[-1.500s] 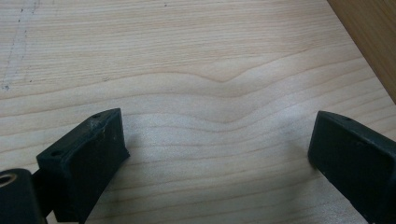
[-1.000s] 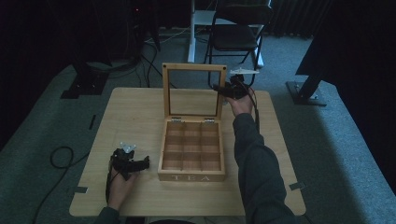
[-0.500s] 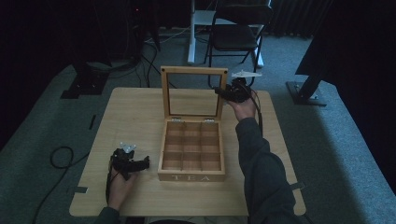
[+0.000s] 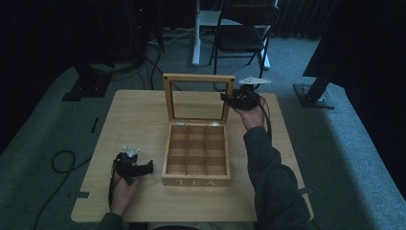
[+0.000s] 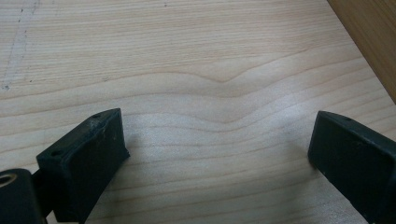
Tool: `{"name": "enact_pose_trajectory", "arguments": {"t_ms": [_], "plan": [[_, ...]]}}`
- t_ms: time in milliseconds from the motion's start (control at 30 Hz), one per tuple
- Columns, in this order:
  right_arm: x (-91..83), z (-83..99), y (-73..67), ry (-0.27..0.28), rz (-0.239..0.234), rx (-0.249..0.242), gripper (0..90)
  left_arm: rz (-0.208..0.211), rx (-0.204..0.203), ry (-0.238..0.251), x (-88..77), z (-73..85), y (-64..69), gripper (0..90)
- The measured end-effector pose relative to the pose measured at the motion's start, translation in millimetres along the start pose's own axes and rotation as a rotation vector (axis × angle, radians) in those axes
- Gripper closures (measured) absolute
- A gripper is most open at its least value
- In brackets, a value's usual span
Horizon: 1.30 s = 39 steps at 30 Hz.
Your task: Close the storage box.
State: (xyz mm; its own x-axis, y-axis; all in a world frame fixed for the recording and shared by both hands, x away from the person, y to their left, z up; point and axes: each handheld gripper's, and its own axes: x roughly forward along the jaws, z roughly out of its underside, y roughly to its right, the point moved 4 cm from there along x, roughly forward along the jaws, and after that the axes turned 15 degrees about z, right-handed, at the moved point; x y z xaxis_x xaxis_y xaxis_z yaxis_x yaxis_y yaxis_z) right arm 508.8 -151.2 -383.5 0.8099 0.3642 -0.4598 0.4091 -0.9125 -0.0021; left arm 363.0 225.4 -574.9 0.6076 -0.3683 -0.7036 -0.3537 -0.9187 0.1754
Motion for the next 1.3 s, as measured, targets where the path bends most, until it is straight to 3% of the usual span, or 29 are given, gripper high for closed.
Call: {"name": "enact_pose_trajectory", "arguments": {"t_ms": [667, 833, 933, 1300], "plan": [[-27.8, 9.8, -16.8, -0.026, 0.064, -0.042, 52.7, -0.001, 0.001, 0.001, 0.0, -0.1, -0.1, 4.1], [-33.8, 13.4, -16.6, -0.044, 0.098, -0.028, 59.0, -0.001, 0.002, 0.001, 0.1, -0.1, -0.2, 4.1], [-36.7, 15.7, -14.8, -0.047, 0.082, -0.001, 59.6, -0.001, 0.001, 0.002, 0.0, -0.1, -0.1, 4.1], [-44.8, 26.2, -18.2, -0.043, 0.06, -0.016, 59.9, -0.001, 0.001, 0.001, 0.1, -0.1, -0.1, 4.1]]}}
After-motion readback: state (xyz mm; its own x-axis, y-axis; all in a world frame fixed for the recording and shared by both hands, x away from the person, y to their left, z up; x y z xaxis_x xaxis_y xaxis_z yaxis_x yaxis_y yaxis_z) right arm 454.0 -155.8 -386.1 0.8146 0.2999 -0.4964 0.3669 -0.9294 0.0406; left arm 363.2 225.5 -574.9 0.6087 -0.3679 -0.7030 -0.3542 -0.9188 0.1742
